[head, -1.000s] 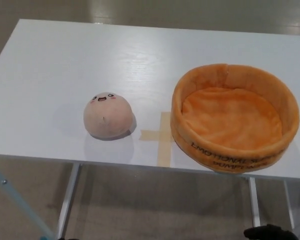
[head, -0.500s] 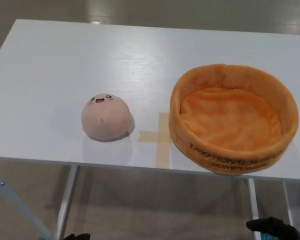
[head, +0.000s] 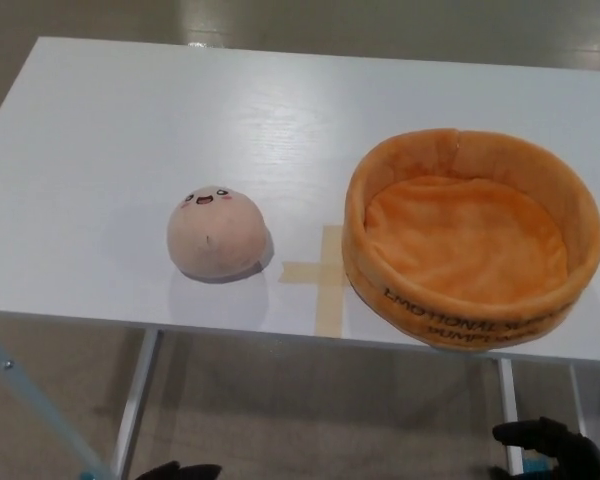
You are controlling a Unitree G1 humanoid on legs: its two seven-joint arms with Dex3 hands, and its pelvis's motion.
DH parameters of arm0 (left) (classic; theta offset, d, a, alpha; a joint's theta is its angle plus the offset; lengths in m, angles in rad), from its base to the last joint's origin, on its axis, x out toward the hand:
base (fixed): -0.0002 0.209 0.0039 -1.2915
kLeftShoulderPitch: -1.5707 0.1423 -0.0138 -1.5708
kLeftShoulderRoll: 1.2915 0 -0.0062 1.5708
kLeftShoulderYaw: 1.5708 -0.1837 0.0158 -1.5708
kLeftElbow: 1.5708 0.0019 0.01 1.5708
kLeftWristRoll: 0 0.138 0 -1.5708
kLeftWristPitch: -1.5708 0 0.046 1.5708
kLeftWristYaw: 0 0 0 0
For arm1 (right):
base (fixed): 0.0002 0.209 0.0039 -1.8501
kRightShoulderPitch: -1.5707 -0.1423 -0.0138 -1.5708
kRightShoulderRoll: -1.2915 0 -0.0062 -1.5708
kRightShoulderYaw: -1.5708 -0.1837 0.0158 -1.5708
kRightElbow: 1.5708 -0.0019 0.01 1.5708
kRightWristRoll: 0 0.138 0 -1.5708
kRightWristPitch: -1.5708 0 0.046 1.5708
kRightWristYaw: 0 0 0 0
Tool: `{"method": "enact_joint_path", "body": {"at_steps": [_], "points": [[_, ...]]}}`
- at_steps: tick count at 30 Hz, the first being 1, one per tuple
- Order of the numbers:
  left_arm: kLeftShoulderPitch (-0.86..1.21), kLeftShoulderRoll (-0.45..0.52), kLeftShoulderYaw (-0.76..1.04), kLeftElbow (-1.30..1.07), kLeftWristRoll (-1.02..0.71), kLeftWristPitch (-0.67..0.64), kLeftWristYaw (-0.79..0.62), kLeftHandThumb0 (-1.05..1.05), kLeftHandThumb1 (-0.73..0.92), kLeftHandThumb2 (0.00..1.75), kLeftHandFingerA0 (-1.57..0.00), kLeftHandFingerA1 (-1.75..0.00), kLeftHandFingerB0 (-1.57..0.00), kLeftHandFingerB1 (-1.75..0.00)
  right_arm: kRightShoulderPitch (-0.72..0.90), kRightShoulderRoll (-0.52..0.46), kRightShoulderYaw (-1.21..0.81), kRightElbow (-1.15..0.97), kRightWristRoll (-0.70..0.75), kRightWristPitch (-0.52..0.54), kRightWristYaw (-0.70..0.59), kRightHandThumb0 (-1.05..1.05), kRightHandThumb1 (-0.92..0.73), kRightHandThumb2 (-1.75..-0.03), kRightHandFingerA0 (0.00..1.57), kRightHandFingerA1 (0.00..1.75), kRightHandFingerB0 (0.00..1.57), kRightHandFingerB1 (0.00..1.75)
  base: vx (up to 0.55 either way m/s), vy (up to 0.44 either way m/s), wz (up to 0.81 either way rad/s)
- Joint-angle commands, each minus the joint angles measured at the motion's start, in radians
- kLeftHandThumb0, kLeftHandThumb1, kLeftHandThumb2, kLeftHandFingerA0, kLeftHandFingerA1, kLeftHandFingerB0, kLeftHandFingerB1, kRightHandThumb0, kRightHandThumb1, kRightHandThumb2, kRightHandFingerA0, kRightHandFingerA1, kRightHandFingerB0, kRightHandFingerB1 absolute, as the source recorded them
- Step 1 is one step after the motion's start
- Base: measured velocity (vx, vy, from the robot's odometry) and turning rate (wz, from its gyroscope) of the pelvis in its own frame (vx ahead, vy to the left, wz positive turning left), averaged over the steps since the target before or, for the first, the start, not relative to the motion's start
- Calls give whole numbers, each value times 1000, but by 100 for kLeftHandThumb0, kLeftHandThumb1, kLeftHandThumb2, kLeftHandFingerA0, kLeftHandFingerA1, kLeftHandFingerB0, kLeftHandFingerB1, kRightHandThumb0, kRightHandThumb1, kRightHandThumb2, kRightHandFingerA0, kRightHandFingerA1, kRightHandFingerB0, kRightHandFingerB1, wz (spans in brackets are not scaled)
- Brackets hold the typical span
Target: Use the left hand to pick up the pink round toy on the left and place it inside the orange plate on the desk.
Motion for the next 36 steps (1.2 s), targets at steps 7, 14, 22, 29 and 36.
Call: {"method": "enact_joint_path", "body": {"at_steps": [7,14,22,29,36], "points": [[121,148,-42,-544,-337,-12,-253,-23,47,54,-19,-30,-26,-30,-5,-6,8,13,-7,-7,-4,-25,-54,-56,58,92,52,79,0,0,0],[12,166,36,-700,-397,-18,-246,-20,46,55,-16,-34,-16,-28,-12,2,3,13,1,6,-5,-22,-54,-56,58,89,52,78,0,0,0],[-268,111,82,-627,-392,140,-262,-10,47,91,-3,-52,0,-48,-20,-4,13,17,-7,3,3,-21,-55,-55,58,90,52,78,0,0,0],[-518,66,90,-449,-296,286,-251,-16,44,58,-9,-22,-11,-29,-11,-6,26,21,-16,1,6,-23,-55,-56,57,88,55,78,0,0,0],[-742,30,54,-132,-80,235,-164,-17,38,66,0,-11,-4,-32,-21,-6,24,24,-6,11,23,-22,-56,-55,58,88,54,77,0,0,0]]}}
